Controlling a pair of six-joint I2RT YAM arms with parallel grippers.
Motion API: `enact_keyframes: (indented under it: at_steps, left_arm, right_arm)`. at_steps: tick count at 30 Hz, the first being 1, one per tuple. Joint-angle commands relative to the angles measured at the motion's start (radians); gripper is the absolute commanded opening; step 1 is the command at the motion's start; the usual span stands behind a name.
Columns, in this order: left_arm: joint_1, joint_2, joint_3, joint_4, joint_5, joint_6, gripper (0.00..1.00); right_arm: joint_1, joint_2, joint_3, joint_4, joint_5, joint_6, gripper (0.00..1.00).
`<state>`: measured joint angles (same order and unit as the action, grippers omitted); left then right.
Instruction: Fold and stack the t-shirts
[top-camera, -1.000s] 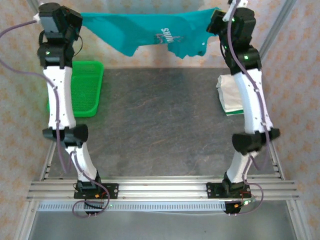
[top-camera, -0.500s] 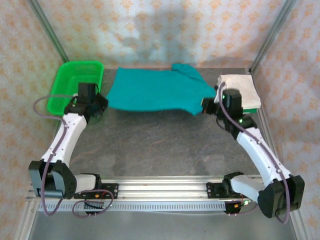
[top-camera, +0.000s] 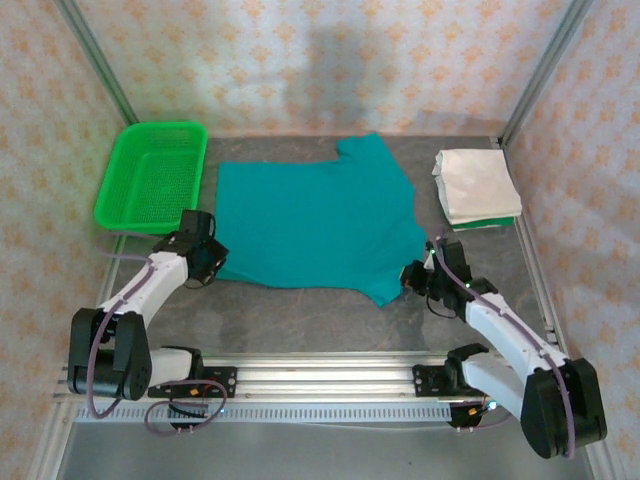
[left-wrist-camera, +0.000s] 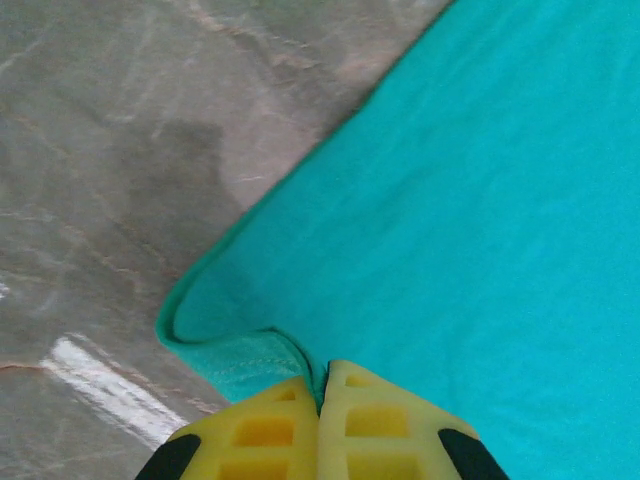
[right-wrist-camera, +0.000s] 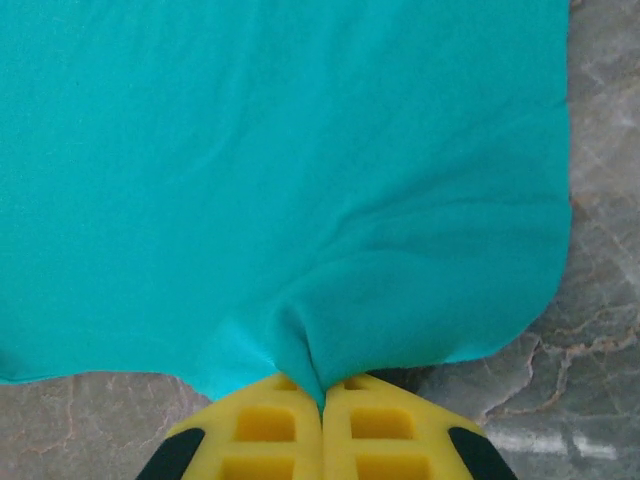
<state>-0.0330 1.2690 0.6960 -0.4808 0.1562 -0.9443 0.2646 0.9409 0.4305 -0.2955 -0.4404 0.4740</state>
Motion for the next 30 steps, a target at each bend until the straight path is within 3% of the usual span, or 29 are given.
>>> enact_keyframes:
  at_steps: [1, 3, 5, 6, 8, 10, 16, 24, 30]
  left_arm:
    - [-0.007, -0.040, -0.037, -0.002, -0.077, -0.010, 0.00]
    - [-0.006, -0.057, -0.053, -0.017, -0.091, -0.010, 0.04]
    - [-0.007, -0.070, -0.066, -0.036, -0.105, -0.010, 0.21]
    - [-0.007, -0.079, -0.069, -0.044, -0.111, -0.008, 0.33]
    - [-0.007, -0.112, -0.067, -0.075, -0.141, 0.001, 0.71]
    - [-0.007, -0.161, -0.048, -0.112, -0.177, 0.022, 0.98]
    - [-0.025, -0.176, 0.058, -0.074, -0.165, 0.111, 1.00]
    - [-0.063, 0.178, 0.240, 0.042, -0.067, 0.146, 0.92]
    - [-0.063, 0.387, 0.355, 0.041, -0.071, 0.138, 0.87]
  right_arm:
    - [0.015, -0.071, -0.030, -0.075, 0.047, 0.088, 0.02]
    - [0.018, -0.107, -0.042, -0.103, 0.059, 0.118, 0.07]
    - [0.023, -0.139, -0.039, -0.136, 0.071, 0.123, 0.29]
    - [0.025, -0.162, -0.029, -0.158, 0.091, 0.119, 0.42]
    - [0.031, -0.198, 0.005, -0.203, 0.129, 0.097, 0.61]
    - [0.039, -0.213, 0.048, -0.238, 0.168, 0.067, 0.69]
    - [0.091, -0.044, 0.192, -0.218, 0.284, -0.099, 0.73]
    - [0.102, 0.412, 0.411, -0.015, 0.371, -0.174, 0.57]
    - [0.101, 0.661, 0.534, 0.053, 0.375, -0.155, 0.55]
